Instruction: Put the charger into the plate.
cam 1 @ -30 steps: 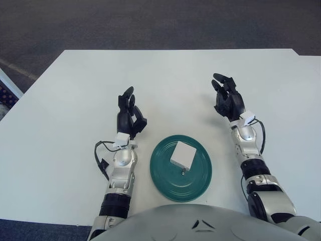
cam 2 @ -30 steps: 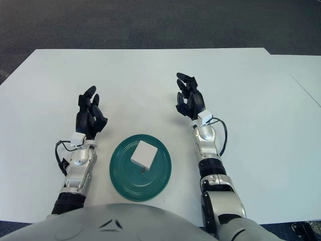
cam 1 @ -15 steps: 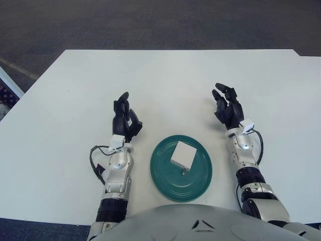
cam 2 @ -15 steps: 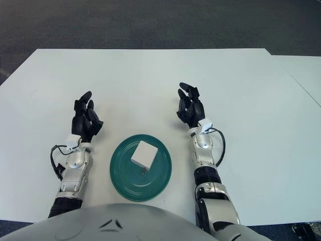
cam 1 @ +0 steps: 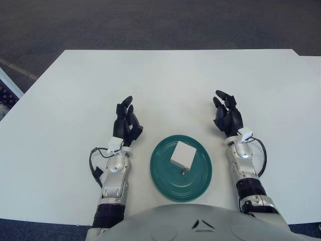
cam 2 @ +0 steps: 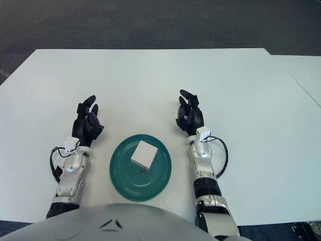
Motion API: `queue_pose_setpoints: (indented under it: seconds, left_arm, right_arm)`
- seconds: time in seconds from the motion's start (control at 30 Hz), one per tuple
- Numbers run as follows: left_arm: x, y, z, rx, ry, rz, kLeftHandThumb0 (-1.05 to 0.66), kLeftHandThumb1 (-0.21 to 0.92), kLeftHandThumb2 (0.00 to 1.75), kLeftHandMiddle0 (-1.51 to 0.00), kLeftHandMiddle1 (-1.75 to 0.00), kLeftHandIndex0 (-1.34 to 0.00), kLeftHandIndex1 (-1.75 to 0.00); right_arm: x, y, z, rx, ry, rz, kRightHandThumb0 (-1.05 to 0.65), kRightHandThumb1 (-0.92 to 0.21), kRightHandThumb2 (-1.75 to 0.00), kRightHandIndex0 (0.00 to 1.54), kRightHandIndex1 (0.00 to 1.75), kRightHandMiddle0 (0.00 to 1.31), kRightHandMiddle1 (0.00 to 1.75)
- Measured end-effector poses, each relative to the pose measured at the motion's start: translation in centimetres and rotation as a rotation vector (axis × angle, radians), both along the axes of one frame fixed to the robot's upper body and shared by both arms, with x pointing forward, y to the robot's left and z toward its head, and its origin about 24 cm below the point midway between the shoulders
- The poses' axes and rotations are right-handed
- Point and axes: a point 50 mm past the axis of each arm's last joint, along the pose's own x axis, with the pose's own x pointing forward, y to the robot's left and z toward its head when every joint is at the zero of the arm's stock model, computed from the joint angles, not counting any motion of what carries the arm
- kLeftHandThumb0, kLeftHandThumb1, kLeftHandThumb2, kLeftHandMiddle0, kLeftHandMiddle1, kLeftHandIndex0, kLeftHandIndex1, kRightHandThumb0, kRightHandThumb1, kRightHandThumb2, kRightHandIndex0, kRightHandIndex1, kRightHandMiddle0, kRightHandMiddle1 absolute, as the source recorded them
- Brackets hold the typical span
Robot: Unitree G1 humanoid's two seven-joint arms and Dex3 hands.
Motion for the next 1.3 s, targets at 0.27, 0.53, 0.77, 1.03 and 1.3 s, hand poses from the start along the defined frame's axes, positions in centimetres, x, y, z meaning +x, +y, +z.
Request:
queue_pose_setpoints:
  seconds: [0.27,0.53,0.77,1.03,1.3]
  left_arm:
    - [0.0,0.2,-0.1,0.010,0.011,-0.009,-0.95,0.92,0.99,-0.18,0.00,0.00,-0.60]
    - [0.0,0.2,-0.5,0.027,0.028,-0.011,-0.97,0.92,0.99,-0.14,0.00,0.00,-0.52]
    - [-0.1,0.4,-1.1,0.045,0.056,-0.012,-0.99,0.92,0.99,-0.14,0.00,0.00,-0.50]
    - [0.2,0.5,-1.2,0.055,0.062,-0.009,-1.00,0.92,0.99,-0.14,0.00,0.00,-0.51]
    - [0.2,0.7,-1.2,0.062,0.063,-0.006,-1.01,0.92,0.99,-0.14,0.00,0.00,-0.52]
  right_arm:
    - [-1.0,1.2,0.7,0.031,0.045,0.010,-0.77,-0.92,-0.82,0.11,0.00,0.00,0.39]
    - [-0.8,0.9,0.4,0.040,0.137,0.005,-0.79,-0.92,-0.86,0.09,0.00,0.00,0.29]
    - [-0.7,0.7,0.4,0.038,0.146,-0.004,-0.81,-0.92,-0.87,0.08,0.00,0.00,0.26]
    - [-0.6,0.6,0.4,0.034,0.147,-0.034,-0.81,-0.92,-0.86,0.08,0.00,0.00,0.26]
    - [-0.4,0.5,0.3,0.030,0.150,-0.063,-0.80,-0.92,-0.85,0.09,0.01,0.00,0.29]
